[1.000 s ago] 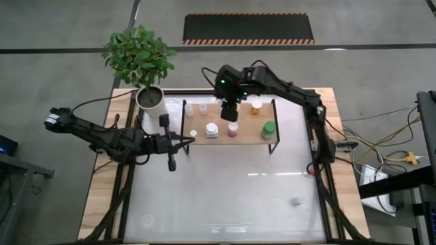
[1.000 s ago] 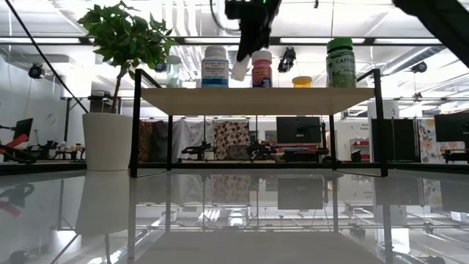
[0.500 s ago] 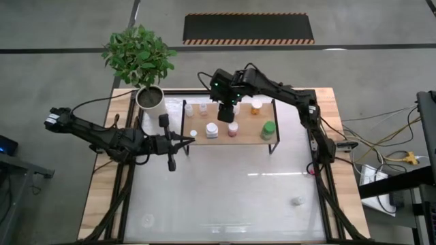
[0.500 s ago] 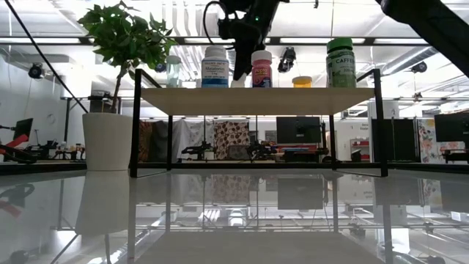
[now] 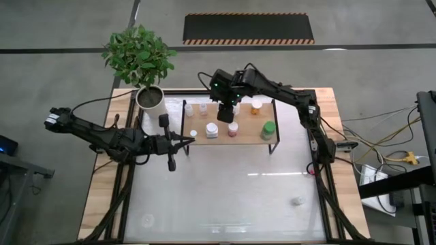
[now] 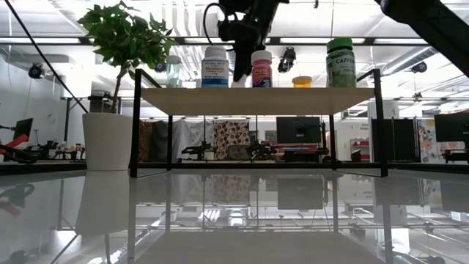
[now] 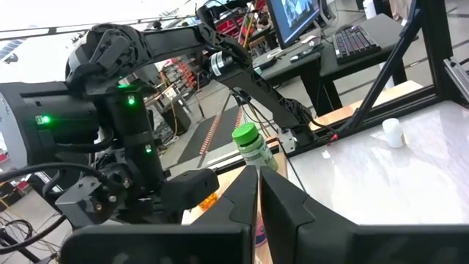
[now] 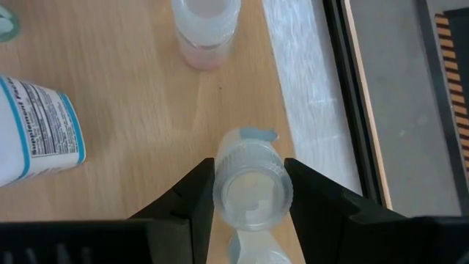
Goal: Pick and place medicine bottles onto shelf by color
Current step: Put the transparent pill bottle on the shelf, then adjust the pill bottles on the shelf
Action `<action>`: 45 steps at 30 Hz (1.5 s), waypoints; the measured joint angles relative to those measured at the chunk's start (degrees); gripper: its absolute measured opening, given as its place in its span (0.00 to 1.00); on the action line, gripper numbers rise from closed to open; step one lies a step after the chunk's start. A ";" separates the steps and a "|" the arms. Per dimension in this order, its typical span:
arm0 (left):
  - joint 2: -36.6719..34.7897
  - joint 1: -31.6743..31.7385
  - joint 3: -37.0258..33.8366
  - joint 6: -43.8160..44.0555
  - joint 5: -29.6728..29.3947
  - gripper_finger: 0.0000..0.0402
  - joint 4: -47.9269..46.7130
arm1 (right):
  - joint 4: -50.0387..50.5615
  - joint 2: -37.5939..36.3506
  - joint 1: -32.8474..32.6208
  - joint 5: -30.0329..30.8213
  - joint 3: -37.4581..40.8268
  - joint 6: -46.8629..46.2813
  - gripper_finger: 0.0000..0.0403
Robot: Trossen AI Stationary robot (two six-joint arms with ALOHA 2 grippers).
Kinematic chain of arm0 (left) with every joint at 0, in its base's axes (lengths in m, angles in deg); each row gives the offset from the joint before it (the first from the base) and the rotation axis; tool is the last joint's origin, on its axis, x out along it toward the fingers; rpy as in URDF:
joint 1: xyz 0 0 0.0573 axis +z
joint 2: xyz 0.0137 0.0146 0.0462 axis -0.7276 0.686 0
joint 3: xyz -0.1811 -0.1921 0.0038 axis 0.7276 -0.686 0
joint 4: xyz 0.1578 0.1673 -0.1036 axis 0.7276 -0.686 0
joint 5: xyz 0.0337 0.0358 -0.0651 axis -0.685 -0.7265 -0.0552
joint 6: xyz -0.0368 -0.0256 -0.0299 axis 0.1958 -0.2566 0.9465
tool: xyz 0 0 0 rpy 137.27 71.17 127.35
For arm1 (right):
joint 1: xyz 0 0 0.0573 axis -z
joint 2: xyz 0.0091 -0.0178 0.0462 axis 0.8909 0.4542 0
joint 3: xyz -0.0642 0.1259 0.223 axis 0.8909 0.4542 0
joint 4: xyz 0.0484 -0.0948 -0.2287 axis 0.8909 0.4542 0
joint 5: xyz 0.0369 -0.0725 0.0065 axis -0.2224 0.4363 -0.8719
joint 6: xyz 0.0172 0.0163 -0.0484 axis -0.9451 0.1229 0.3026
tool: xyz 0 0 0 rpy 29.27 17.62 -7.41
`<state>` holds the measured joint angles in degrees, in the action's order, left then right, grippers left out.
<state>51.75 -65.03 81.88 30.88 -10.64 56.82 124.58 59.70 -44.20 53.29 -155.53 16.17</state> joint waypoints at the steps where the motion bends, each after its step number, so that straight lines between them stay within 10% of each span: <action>1: 0.00 0.00 0.00 0.00 -0.01 0.00 -0.01 | -0.02 0.00 0.00 0.00 0.12 -0.42 0.35; 45: 0.00 0.00 0.02 0.07 0.00 0.00 0.48 | -2.07 -4.52 0.00 0.04 2.63 -1.83 0.51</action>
<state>51.75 -65.03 81.91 30.95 -10.64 57.31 122.51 55.19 -44.20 53.33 -152.90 14.34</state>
